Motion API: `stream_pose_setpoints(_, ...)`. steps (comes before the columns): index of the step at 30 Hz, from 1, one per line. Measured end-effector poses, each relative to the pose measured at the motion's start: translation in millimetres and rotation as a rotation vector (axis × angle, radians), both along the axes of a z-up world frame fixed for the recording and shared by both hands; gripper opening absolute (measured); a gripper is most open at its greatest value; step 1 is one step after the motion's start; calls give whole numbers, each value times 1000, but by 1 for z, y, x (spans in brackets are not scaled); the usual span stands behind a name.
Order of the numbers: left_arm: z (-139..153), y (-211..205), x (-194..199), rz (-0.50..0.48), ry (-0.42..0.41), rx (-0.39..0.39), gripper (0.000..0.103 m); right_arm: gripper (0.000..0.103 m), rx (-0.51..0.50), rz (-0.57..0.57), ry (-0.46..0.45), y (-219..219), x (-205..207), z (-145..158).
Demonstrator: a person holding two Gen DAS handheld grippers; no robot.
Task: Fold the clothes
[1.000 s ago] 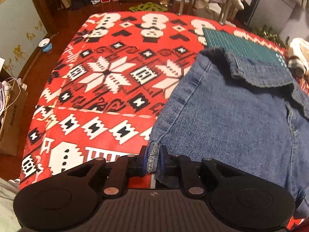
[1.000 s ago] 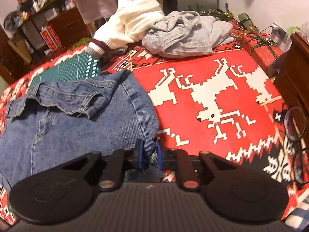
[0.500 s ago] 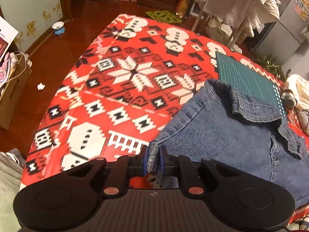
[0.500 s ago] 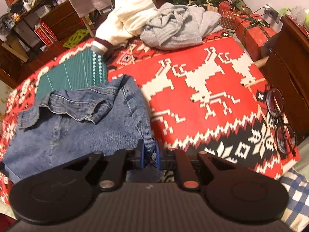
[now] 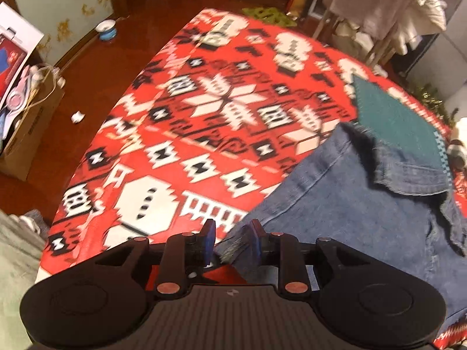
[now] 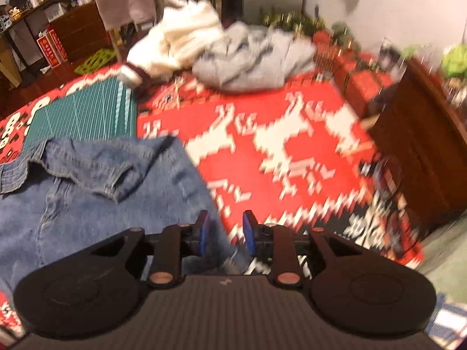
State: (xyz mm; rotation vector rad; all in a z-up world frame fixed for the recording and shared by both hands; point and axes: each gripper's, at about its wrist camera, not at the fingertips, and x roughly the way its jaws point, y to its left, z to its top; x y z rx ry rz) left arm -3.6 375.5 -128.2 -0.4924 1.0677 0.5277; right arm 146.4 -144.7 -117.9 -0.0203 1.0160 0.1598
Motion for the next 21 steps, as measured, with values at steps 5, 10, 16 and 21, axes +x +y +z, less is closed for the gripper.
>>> stream_pose_setpoints(5,11,-12,9,-51,-118,-33,25,28,222,18,-33,9,4,9)
stream_pose_setpoints(10,13,-29,29,-105,-196,-112,25,28,389,27,37,45,18,-17)
stream_pose_setpoints(16,8,-38,53,-142,-238,-131,32,33,433,-34,84,60,36,-56)
stream_pose_setpoints(21,1,-40,74,-142,-272,-159,36,37,473,-56,89,52,49,-77)
